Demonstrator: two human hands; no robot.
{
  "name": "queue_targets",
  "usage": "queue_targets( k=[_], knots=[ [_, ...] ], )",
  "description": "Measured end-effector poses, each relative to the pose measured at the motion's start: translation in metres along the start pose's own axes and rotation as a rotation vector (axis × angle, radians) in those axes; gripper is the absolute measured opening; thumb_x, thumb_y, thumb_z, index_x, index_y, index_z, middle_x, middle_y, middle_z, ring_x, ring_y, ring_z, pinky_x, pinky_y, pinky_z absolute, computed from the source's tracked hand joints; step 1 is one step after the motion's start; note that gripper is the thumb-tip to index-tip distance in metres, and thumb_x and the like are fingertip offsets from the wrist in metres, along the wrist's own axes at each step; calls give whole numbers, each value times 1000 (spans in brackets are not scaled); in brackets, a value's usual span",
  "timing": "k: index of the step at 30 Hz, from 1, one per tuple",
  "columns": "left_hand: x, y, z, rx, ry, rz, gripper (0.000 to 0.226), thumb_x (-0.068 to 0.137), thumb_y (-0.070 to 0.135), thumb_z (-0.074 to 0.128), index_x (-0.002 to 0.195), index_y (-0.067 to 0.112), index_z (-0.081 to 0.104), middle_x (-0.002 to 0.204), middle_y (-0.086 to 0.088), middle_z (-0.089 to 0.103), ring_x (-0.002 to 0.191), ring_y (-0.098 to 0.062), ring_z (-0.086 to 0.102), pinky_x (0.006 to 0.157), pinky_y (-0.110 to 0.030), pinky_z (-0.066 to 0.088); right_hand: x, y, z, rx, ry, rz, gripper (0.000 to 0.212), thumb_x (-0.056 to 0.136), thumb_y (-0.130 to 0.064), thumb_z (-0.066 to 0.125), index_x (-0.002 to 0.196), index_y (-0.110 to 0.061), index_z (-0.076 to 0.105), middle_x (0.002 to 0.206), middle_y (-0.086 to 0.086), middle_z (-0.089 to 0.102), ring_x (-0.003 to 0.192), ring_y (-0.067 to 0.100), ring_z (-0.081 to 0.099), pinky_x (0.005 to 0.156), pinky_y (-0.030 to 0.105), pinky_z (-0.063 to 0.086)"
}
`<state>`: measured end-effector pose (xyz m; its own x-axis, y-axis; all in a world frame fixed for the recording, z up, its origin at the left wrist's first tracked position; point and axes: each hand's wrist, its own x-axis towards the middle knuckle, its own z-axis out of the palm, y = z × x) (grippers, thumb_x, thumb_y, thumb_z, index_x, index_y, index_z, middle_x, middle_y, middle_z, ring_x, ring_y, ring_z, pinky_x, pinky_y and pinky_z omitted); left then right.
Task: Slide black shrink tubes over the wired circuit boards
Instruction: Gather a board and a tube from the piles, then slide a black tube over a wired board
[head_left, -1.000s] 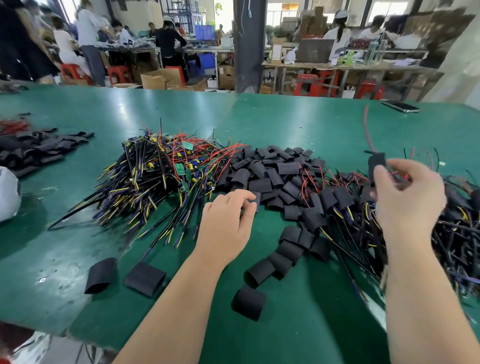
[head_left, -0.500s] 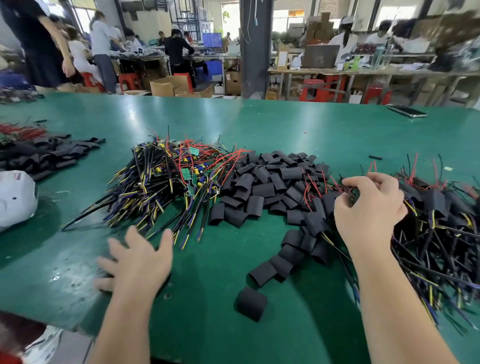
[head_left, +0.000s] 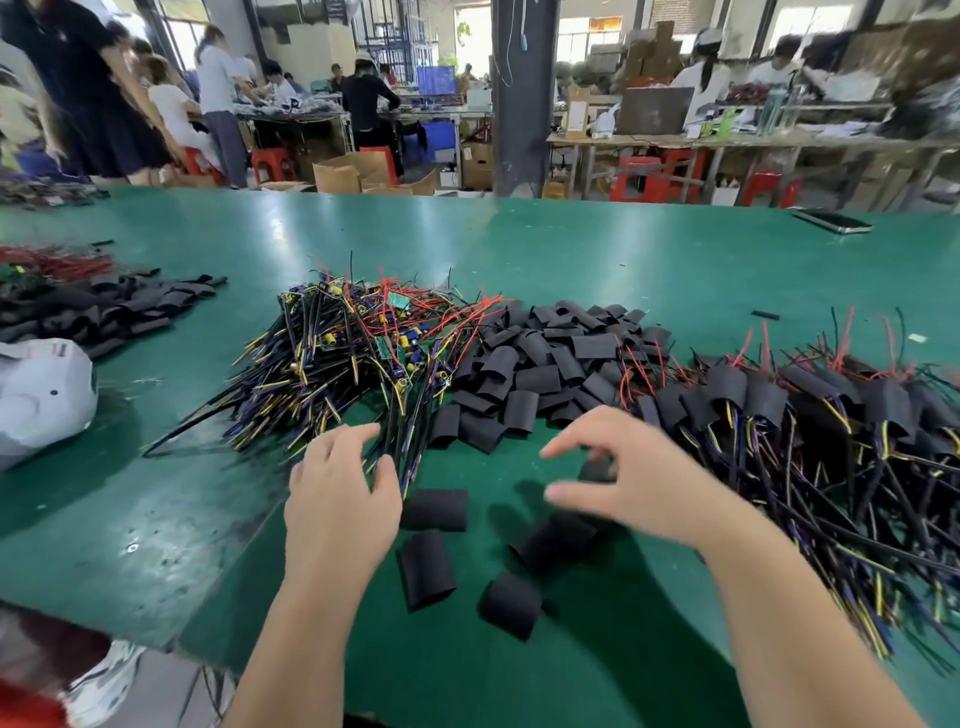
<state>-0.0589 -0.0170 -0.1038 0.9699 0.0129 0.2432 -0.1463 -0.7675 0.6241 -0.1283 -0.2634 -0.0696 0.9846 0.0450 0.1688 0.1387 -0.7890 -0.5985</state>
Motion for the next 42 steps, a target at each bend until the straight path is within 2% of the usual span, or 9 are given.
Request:
queue_targets(
  k=[4, 12, 16, 21, 25, 32, 37, 39, 42],
  knots=[
    [7, 9, 2, 77, 14, 34, 33, 94, 13, 48, 121, 29, 58, 130, 2, 51, 119, -26, 41, 93, -41, 35, -1, -7, 29, -147, -428, -2, 83, 43, -73, 76, 117, -51, 45, 125, -17, 33, 120, 9, 25, 100, 31, 23],
    [29, 18, 6, 311, -131, 18, 25, 88, 35, 62, 113, 36, 61, 103, 12, 67, 105, -17, 57, 91, -36, 43, 11, -4, 41, -406, 233, 74, 37, 88, -33, 61, 123, -34, 51, 121, -9, 43, 113, 16, 39, 93, 32, 26],
    [35, 23, 13, 243, -170, 13, 21, 85, 27, 61, 103, 34, 67, 99, 11, 70, 100, -19, 61, 86, -32, 47, 5, -21, 49, -98, 112, -66, 20, 86, -38, 61, 106, -37, 64, 103, -19, 56, 94, 0, 45, 99, 37, 32],
    [58, 34, 26, 341, -54, 84, 29, 88, 27, 56, 116, 27, 62, 112, 3, 65, 107, -24, 59, 88, -37, 43, -2, -42, 84, -106, -186, -202, 53, 74, -70, 59, 124, -52, 53, 137, -13, 38, 125, 8, 25, 103, 33, 8],
    [77, 33, 38, 414, -191, 41, 31, 91, 29, 56, 120, 17, 57, 116, -3, 62, 107, -27, 58, 88, -39, 43, 4, -40, 88, -225, -87, -159, 47, 78, -57, 64, 122, -41, 58, 141, -14, 39, 129, 11, 30, 108, 35, 6],
    [81, 23, 51, 422, -3, -57, 21, 95, 41, 53, 93, 23, 64, 91, 0, 67, 91, -28, 62, 91, -41, 30, 8, -19, 69, -424, 74, 116, 44, 78, -52, 52, 115, -32, 64, 134, -9, 38, 124, 18, 33, 99, 34, 15],
    [70, 19, 53, 250, 206, 51, 12, 95, 19, 51, 104, 23, 58, 87, 2, 70, 76, -21, 58, 86, -34, 19, 12, -20, 60, -237, 65, 214, 26, 83, -40, 68, 93, -20, 56, 103, -2, 44, 92, 21, 50, 84, 31, 39],
    [68, 21, 52, 119, 292, 93, 24, 89, 1, 50, 105, 18, 53, 89, 2, 73, 63, -13, 47, 89, -32, 23, 12, -22, 59, -147, 81, 203, 18, 83, -23, 68, 92, -18, 53, 99, -1, 46, 88, 21, 49, 75, 29, 40],
    [67, 26, 48, -151, 285, 185, 52, 74, -16, 41, 113, 17, 49, 95, -2, 70, 73, -15, 52, 86, -35, 39, 12, -19, 57, -99, 118, 203, 28, 80, -15, 64, 106, -19, 55, 104, -1, 50, 95, 19, 50, 79, 28, 41]
  ],
)
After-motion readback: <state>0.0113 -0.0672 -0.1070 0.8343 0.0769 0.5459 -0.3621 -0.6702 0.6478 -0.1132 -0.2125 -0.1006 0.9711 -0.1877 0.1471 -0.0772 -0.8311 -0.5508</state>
